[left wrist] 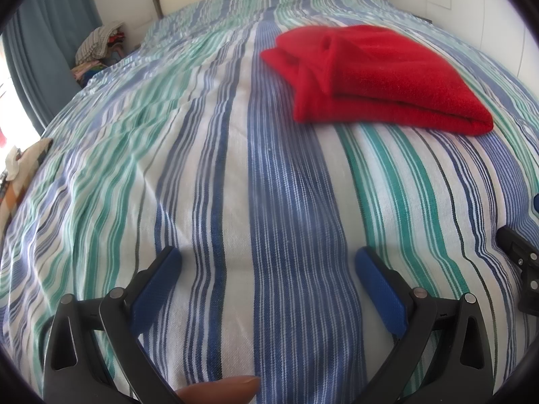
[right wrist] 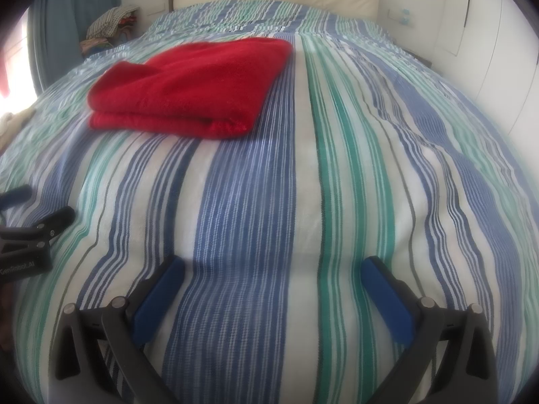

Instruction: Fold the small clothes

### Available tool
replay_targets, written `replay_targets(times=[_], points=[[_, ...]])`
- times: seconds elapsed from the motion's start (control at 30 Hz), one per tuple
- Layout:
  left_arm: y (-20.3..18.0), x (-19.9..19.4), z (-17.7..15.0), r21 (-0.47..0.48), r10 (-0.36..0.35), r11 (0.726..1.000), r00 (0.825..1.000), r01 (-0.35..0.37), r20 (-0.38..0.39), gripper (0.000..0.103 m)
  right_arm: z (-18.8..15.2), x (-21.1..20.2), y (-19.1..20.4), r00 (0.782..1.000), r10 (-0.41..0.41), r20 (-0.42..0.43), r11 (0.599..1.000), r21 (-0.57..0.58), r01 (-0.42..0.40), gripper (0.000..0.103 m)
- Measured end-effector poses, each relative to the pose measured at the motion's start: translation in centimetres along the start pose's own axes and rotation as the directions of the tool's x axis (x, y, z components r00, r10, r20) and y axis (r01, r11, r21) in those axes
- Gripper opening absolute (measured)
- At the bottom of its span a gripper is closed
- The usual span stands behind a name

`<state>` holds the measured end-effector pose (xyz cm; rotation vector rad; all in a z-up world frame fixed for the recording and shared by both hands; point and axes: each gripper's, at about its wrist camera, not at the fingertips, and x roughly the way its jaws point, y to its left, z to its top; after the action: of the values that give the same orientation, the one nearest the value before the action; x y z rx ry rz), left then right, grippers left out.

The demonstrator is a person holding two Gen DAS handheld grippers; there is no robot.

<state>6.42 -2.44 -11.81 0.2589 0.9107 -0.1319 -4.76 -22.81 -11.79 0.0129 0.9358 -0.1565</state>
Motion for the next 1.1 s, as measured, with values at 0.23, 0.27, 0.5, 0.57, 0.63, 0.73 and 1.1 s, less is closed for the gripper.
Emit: replay_targets(times=[0.23,0.27,0.5,0.57,0.63,0.73,1.1], points=[[0.03,-0.01,-0.05,0.000,0.000,1.000,1.000,0.000,0.001,0.103,-0.02,-0.02,0.07,1.000,-0.002,0.001,1.000,-0.001,0.002,0.103],[-0.01,0.01,-0.03,0.000,0.000,1.000,1.000,0.000,0.002,0.103,0.00,-0.03,0.09,1.000,-0.002,0.002,1.000,-0.001,0.002,0.103],[-0.07,-0.08,-0.04,-0.002,0.003,1.000,1.000,-0.003,0.007,0.103,0.03,-0.11,0.22,1.000,-0.007,0.005,1.000,-0.002,0.007,0.103],[-0.05,-0.08,-0.07,-0.003,0.002,1.000,1.000,-0.002,0.007,0.103,0.03,-0.09,0.24,1.000,-0.007,0.005,1.000,-0.002,0.007,0.103],[-0.08,-0.06,-0.05,-0.003,0.002,1.000,1.000,-0.002,0.007,0.103,0.06,-0.07,0.21,1.000,-0.007,0.005,1.000,-0.002,0.007,0.103],[-0.05,-0.07,-0.09,-0.003,0.003,1.000,1.000,-0.003,0.008,0.103,0.02,-0.08,0.27,1.000,-0.007,0.005,1.000,-0.002,0.007,0.103],[-0.05,-0.06,-0.12,-0.003,0.002,1.000,1.000,-0.002,0.008,0.103,-0.01,-0.07,0.33,1.000,-0.008,0.006,1.000,-0.002,0.008,0.103]])
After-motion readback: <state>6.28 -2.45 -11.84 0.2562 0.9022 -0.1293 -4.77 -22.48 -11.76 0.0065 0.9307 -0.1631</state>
